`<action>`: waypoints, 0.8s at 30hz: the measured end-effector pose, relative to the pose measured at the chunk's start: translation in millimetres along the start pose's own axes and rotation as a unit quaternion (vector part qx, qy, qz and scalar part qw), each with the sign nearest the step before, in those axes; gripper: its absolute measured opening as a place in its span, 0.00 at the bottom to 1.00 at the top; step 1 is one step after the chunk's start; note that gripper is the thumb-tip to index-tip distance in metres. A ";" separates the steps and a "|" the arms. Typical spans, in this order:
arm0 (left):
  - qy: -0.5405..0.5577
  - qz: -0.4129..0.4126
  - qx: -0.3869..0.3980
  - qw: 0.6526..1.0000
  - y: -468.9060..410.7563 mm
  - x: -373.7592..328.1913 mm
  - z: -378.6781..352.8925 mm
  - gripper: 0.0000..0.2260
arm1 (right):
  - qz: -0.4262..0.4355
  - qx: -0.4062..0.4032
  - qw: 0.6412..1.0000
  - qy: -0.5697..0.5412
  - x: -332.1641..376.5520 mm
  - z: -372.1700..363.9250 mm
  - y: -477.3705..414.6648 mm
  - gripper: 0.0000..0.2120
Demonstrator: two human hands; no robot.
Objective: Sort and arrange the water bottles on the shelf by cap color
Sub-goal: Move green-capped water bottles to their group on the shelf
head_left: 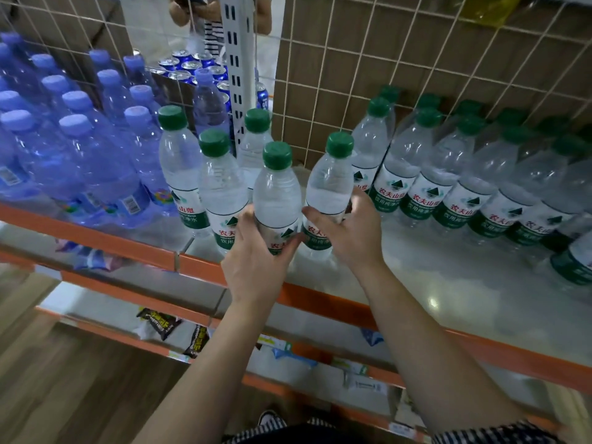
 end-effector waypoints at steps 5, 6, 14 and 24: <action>0.026 -0.030 0.017 0.999 -3.7 -14.2 -15.1 0.31 | 0.016 -0.030 0.999 0.040 -7.9 45.2 5.5 0.24; 0.034 -0.031 0.030 0.998 -1.0 -21.5 -22.6 0.31 | 0.020 -0.044 0.998 0.040 -11.5 61.1 7.0 0.23; 0.094 -0.103 0.136 0.981 43.4 -123.5 -102.9 0.30 | -0.029 -0.129 0.988 0.085 -65.0 210.1 17.4 0.21; 0.127 -0.117 0.174 0.970 89.2 -212.2 -169.7 0.30 | -0.064 -0.116 0.983 0.125 -124.1 324.3 20.0 0.30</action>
Point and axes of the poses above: each hand's wrist, its own y-axis away from the middle knuckle, its own z-axis out of the back of the hand, x = y × z, the point moved 7 cm from there along -y, towards the middle knuckle, and after that the axes turned 3 degrees about -y, right-handed, at the moved point
